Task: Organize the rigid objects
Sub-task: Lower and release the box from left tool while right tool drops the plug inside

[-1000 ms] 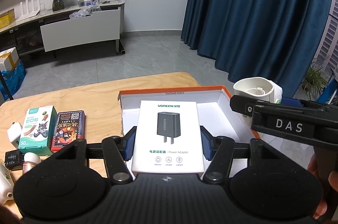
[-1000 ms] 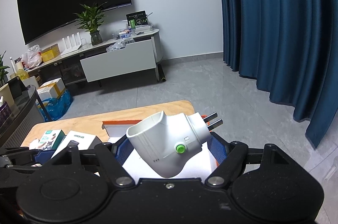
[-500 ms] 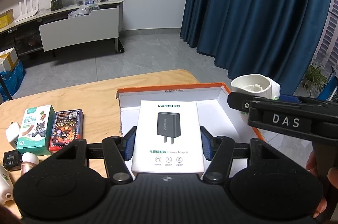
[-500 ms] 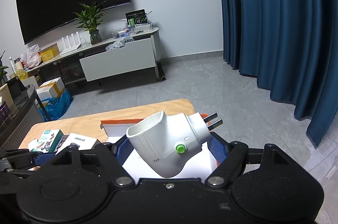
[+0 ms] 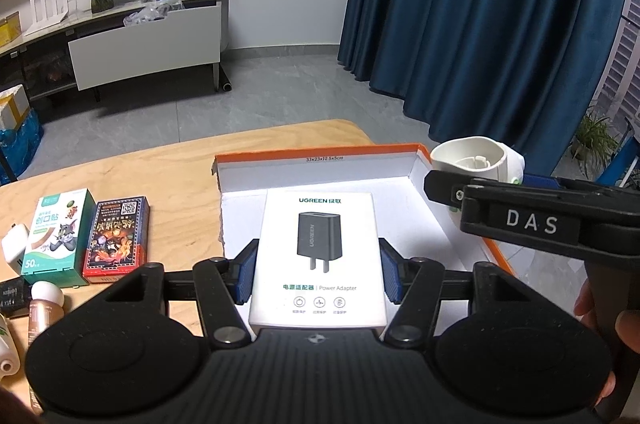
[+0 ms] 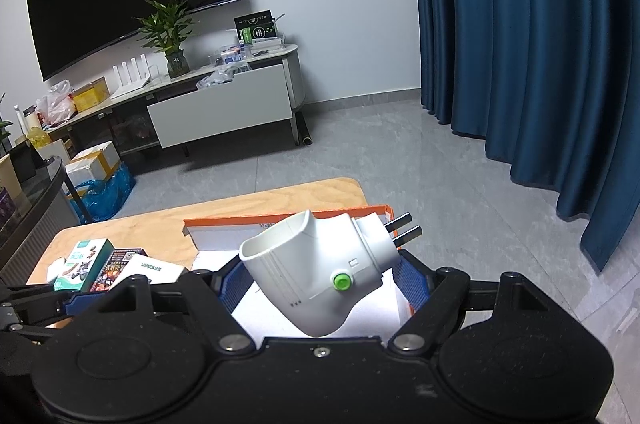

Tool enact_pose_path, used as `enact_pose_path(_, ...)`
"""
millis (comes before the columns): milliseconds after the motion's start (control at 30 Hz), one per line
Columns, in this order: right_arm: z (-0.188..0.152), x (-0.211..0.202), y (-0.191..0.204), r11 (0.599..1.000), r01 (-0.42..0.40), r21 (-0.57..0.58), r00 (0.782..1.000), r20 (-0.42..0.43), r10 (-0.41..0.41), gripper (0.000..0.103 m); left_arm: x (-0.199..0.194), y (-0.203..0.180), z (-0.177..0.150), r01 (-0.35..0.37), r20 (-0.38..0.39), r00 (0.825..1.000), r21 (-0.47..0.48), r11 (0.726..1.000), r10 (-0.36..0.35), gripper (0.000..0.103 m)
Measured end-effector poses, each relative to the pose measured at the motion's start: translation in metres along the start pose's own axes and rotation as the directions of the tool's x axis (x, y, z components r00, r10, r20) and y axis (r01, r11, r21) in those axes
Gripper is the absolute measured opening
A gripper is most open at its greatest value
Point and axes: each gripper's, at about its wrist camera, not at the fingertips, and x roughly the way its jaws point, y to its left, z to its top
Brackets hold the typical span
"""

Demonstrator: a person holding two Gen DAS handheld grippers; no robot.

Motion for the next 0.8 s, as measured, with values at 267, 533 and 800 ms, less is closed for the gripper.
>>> enact_pose_path(267,0.0,0.017,0.001,1.0,0.005,-0.006,1.0,-0.03,-0.006,0.091,0.011,0.0,-0.002,0.005,-0.016,1.0,-0.001,1.0,-0.005,0.06)
enact_pose_path(533,0.005,0.039,-0.008,1.0,0.021,-0.004,0.997,-0.078,-0.022,0.091,0.023,-0.001,-0.001,0.004,-0.033,0.999,-0.004,1.0,-0.004,0.06)
enact_pose_path(800,0.01,0.058,-0.01,0.999,0.035,-0.011,0.994,-0.099,-0.036,0.092,0.035,-0.005,0.005,0.007,-0.038,0.999,0.001,1.0,-0.007,0.06)
